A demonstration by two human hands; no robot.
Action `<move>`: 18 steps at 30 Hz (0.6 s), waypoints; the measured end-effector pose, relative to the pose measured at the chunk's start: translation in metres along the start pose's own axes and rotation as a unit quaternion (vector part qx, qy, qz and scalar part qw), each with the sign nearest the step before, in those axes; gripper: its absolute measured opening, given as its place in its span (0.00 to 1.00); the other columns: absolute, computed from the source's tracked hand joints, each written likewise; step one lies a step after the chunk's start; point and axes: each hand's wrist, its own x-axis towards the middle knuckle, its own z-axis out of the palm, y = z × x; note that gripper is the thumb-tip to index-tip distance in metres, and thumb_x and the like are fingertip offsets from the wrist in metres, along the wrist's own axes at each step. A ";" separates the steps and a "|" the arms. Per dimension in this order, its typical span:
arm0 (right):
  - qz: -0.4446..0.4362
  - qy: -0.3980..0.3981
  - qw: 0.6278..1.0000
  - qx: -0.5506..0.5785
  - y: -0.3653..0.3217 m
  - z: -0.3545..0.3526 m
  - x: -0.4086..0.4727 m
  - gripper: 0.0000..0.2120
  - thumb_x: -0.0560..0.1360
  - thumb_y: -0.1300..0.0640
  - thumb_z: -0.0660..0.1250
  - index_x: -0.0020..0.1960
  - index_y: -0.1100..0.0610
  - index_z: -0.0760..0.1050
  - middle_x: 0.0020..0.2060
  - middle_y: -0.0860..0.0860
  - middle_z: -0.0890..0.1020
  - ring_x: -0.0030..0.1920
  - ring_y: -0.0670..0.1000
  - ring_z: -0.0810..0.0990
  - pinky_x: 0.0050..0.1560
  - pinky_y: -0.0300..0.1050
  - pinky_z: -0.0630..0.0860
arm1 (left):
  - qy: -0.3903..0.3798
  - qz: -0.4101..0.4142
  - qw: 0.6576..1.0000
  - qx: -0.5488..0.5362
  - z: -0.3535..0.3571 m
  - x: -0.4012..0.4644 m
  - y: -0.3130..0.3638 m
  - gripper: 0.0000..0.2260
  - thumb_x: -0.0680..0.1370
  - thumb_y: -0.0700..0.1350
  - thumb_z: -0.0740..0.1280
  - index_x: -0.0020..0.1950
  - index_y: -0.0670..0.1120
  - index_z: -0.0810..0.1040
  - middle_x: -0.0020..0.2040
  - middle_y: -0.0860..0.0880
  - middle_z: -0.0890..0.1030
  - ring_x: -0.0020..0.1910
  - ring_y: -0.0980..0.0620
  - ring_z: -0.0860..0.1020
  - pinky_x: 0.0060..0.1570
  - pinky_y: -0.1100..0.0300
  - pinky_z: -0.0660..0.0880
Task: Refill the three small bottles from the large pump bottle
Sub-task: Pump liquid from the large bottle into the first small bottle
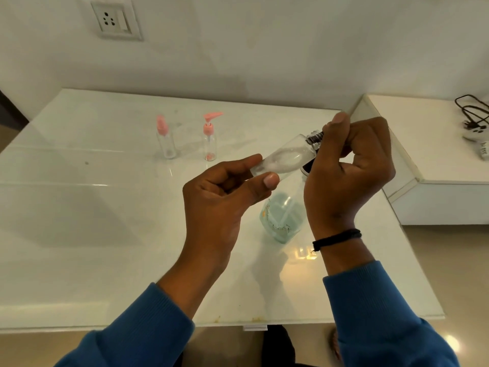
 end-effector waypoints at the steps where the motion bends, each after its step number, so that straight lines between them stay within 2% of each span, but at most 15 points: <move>1: -0.006 -0.001 1.000 -0.004 0.000 0.000 0.003 0.19 0.80 0.63 0.66 0.31 0.65 0.72 0.30 0.56 0.73 0.33 0.54 0.70 0.34 0.59 0.69 | -0.001 0.000 1.000 0.000 0.000 0.000 0.000 0.20 0.63 0.45 0.77 0.54 0.44 0.85 0.47 0.47 0.88 0.49 0.43 0.86 0.48 0.56 0.83; 3: -0.011 -0.002 1.000 -0.007 0.000 0.001 0.005 0.19 0.80 0.63 0.66 0.31 0.66 0.72 0.29 0.57 0.73 0.33 0.55 0.70 0.34 0.58 0.69 | -0.004 0.003 1.000 0.002 0.000 0.001 0.001 0.19 0.63 0.45 0.77 0.54 0.44 0.84 0.47 0.47 0.88 0.48 0.43 0.86 0.47 0.57 0.83; 7: 0.003 0.004 1.000 0.001 0.000 0.000 -0.002 0.19 0.81 0.63 0.66 0.31 0.64 0.72 0.30 0.56 0.73 0.33 0.51 0.69 0.35 0.59 0.69 | -0.002 0.002 1.000 -0.003 0.001 0.001 0.000 0.19 0.64 0.44 0.77 0.54 0.43 0.84 0.46 0.46 0.88 0.48 0.42 0.86 0.47 0.56 0.83; 12: -0.006 -0.004 1.000 -0.007 -0.001 0.001 0.005 0.19 0.80 0.62 0.66 0.31 0.65 0.72 0.29 0.56 0.73 0.33 0.54 0.70 0.34 0.59 0.69 | -0.002 0.001 1.000 0.000 0.000 0.001 0.001 0.20 0.63 0.46 0.77 0.54 0.44 0.84 0.47 0.46 0.88 0.48 0.43 0.86 0.48 0.55 0.83; 18: 0.002 -0.001 1.000 0.000 -0.002 0.001 0.001 0.18 0.80 0.63 0.66 0.31 0.64 0.72 0.30 0.55 0.72 0.33 0.52 0.69 0.34 0.58 0.69 | -0.001 0.001 1.000 -0.001 0.000 -0.001 0.001 0.20 0.64 0.44 0.77 0.55 0.43 0.84 0.47 0.46 0.88 0.48 0.43 0.86 0.48 0.55 0.83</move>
